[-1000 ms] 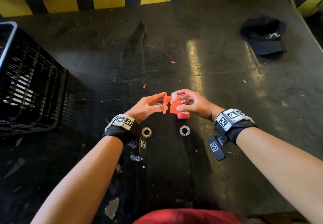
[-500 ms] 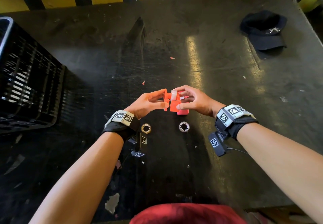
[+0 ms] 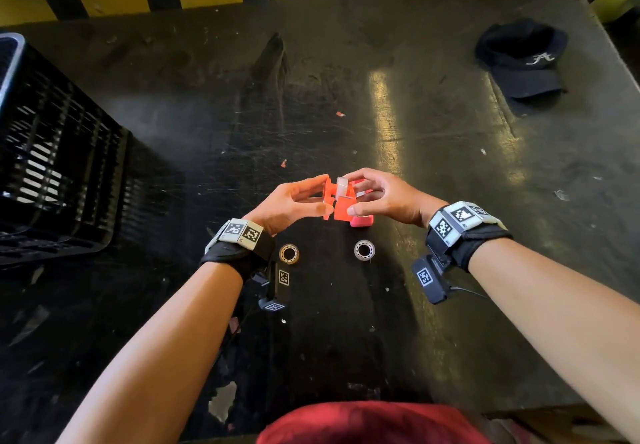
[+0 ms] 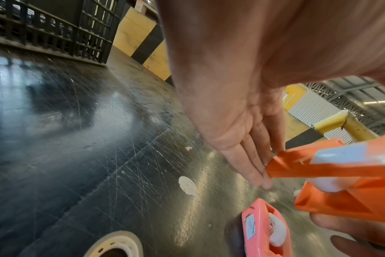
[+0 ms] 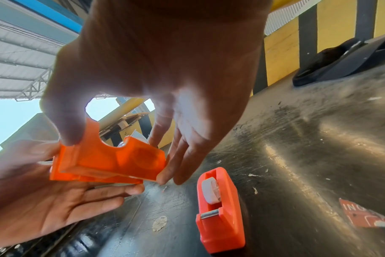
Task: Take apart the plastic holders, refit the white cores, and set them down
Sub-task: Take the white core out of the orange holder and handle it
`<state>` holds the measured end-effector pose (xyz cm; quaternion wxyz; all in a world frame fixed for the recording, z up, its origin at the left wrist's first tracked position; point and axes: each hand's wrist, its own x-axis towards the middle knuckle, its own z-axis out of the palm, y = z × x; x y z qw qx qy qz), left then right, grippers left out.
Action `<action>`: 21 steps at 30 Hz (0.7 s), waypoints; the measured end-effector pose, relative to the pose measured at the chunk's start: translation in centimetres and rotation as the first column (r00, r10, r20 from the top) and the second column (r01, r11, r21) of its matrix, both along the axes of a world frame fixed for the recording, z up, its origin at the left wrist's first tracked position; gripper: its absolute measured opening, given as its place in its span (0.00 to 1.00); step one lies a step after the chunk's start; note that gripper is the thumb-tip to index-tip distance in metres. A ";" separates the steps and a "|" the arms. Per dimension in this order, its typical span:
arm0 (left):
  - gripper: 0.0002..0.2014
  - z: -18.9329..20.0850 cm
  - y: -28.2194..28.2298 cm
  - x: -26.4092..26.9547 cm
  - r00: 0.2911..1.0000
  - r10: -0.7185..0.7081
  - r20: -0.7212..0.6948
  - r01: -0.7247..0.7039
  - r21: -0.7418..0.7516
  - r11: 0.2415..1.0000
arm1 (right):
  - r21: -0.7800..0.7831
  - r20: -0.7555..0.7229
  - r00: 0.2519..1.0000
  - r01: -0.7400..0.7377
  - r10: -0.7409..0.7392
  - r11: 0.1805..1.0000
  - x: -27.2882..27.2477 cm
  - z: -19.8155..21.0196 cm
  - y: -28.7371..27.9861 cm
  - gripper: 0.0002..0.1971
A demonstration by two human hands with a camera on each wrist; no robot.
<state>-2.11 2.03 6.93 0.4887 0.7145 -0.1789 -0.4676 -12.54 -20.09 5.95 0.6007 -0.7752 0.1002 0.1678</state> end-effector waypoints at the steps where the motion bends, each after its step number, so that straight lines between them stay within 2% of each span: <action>1: 0.51 0.0 0.0 0.0 1.000 -0.007 0.001 0.007 -0.002 1.000 | 0.001 0.011 1.000 -0.003 0.003 1.000 0.1 0.1 0.1 0.31; 6: 0.49 0.2 -0.2 0.2 0.998 0.015 -0.066 -0.015 -0.006 1.000 | 0.004 0.041 0.999 0.023 -0.023 1.000 0.4 0.4 0.5 0.34; 9: 0.46 0.5 -0.2 0.1 0.999 -0.018 -0.045 0.019 0.019 1.000 | 0.003 0.031 0.999 0.032 -0.032 0.999 0.2 0.3 0.5 0.34; 13: 0.48 0.1 -0.3 0.0 0.999 -0.028 -0.034 0.029 0.013 0.999 | 0.004 0.039 0.998 0.039 -0.039 0.999 -0.1 0.6 0.8 0.28; 16: 0.49 0.3 -0.6 0.0 0.998 -0.041 0.038 0.041 0.006 0.999 | 0.006 0.053 0.997 0.051 -0.051 0.999 -0.3 0.4 0.8 0.31; 18: 0.44 0.7 -0.8 0.0 0.996 -0.030 0.086 0.031 -0.006 1.000 | -0.002 0.053 0.997 0.052 -0.052 0.999 -0.5 0.1 0.7 0.36; 21: 0.25 1.2 -1.4 -0.1 0.980 0.010 0.197 -0.013 0.011 1.000 | -0.022 0.037 0.998 0.043 -0.042 0.999 -0.8 -0.3 0.8 0.41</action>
